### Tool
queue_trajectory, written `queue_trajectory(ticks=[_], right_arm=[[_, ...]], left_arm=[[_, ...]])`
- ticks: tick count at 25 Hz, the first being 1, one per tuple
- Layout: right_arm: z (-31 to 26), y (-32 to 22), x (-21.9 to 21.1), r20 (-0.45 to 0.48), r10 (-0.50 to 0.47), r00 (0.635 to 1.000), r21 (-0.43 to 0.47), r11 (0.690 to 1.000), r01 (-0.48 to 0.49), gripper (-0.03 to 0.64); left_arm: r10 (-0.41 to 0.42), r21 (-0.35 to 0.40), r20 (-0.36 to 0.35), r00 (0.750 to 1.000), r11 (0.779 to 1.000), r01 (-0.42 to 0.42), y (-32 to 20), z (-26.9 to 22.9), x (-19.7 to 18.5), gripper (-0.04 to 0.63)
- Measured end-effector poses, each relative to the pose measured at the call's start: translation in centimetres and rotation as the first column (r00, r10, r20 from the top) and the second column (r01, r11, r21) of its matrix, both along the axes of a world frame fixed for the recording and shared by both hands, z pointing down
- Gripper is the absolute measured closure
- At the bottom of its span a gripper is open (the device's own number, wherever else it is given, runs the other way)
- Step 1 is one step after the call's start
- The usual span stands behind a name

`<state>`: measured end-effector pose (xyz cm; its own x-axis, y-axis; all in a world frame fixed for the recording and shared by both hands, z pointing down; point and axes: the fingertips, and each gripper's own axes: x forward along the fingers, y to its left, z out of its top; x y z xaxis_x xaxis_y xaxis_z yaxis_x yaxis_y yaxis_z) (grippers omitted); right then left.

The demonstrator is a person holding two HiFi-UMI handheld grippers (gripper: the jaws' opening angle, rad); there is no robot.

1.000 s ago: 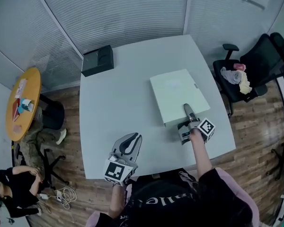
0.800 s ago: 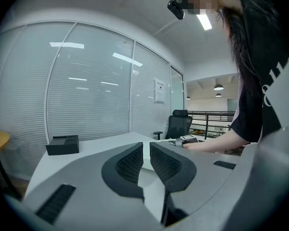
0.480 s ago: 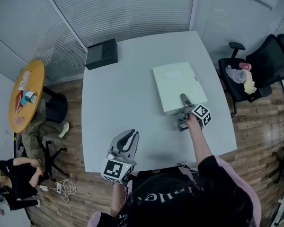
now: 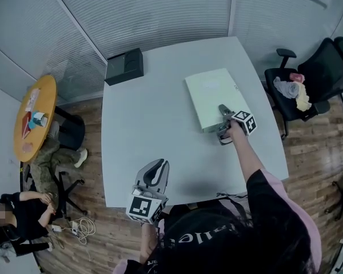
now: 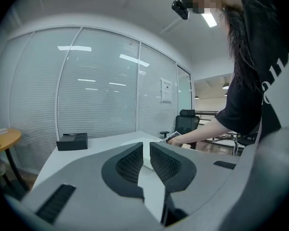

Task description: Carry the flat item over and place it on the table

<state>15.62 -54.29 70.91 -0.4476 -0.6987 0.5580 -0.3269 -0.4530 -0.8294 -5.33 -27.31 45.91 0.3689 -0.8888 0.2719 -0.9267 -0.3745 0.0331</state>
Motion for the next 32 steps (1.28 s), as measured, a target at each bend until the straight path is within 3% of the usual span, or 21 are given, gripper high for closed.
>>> queue_trajectory(ticks=[3,7,16,22,28,32], right_arm=[[1.0,0.6,0.4,0.008,-0.024,1.0,-0.118,0.993,0.025,0.197],[1.8,1.8,1.5,-0.023,-0.049,0.999,-0.191,0.981,0.044,0.185],[1.8,3.1,2.1,0.004,-0.047,0.999,-0.201,0.979,0.047,0.184],[0.1,3.5,2.0,0.02,-0.083,0.996,-0.144,0.986,0.085,0.185],[-2.4,4.5,1.7,0.112,-0.089,0.99,-0.07,0.993,0.097,0.186],[-5.9,5.5,0.4,0.145,-0.153,0.978,0.054,0.988,0.147,0.186]], left_arm=[[-0.019,0.003,-0.003,1.0,1.0,0.019,0.3,-0.2,0.0,0.535],[-0.045,-0.008,-0.014,0.999,0.999,0.045,1.0,0.1,-0.5,0.535],[-0.064,-0.005,-0.017,0.998,0.998,0.064,1.5,0.5,-1.0,0.535],[-0.044,0.001,-0.026,0.999,0.999,0.044,1.2,0.4,-0.7,0.535],[-0.019,0.018,-0.034,0.999,1.0,0.019,1.1,0.1,-0.1,0.535],[-0.003,0.029,-0.037,0.999,1.0,0.004,1.1,0.0,-0.2,0.535]])
